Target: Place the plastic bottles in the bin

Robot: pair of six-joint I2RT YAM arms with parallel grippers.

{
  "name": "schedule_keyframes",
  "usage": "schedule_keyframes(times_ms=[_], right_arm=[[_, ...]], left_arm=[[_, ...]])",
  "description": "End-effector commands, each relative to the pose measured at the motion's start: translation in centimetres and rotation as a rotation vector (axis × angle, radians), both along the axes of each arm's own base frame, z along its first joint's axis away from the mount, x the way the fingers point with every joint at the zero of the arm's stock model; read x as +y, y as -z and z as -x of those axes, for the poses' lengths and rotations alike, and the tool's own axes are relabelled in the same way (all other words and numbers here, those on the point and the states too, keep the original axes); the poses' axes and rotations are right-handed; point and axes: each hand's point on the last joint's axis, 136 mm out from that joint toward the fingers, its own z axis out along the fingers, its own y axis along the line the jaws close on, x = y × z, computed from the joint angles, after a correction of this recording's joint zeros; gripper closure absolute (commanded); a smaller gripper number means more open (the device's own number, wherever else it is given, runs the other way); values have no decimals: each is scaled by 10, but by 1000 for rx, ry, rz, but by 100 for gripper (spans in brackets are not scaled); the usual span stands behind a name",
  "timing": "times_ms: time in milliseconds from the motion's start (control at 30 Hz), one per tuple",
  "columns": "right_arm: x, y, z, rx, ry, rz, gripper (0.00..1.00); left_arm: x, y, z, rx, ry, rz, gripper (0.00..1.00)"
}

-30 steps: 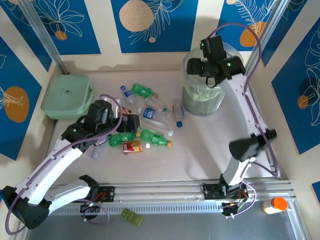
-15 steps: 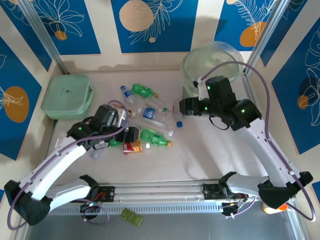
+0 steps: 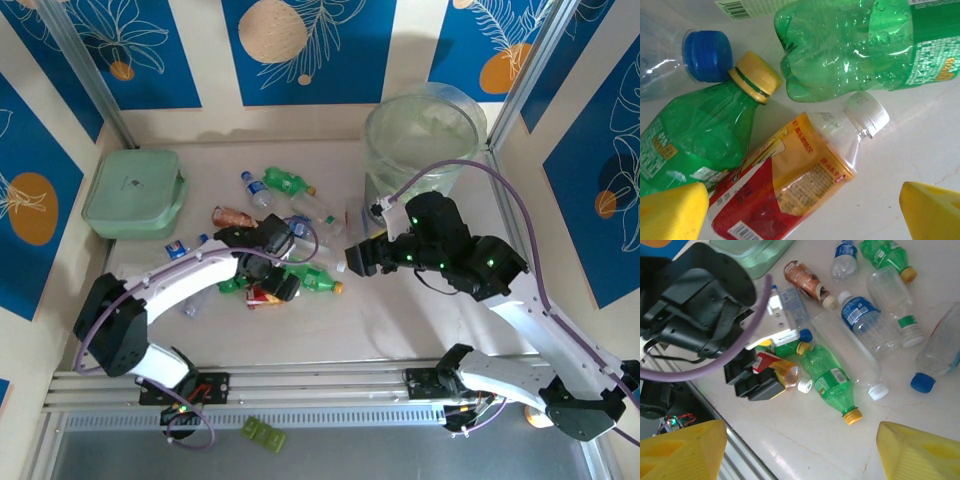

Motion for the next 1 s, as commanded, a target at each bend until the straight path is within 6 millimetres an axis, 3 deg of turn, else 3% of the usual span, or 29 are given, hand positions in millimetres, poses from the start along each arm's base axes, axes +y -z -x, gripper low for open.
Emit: schedule_keyframes(times_ms=[0, 267, 533, 733, 867, 967], right_arm=[[1, 4, 10, 15, -50, -26, 21], [-5, 12, 18, 59, -58, -81, 20], [-13, 15, 17, 74, -44, -93, 20], [-14, 15, 17, 87, -39, -119, 20], [-14, 16, 17, 91, -43, -122, 20], [-17, 19, 17, 99, -34, -118, 20]], left_arm=[[-4, 4, -6, -19, 44, -48, 2], [-6, 23, -1, 25, 76, -79, 3], [-9, 34, 27, 120, 105, -83, 6], [9, 46, 31, 121, 83, -179, 9], [9, 56, 33, 144, 97, -216, 14], [5, 57, 34, 144, 116, -220, 24]])
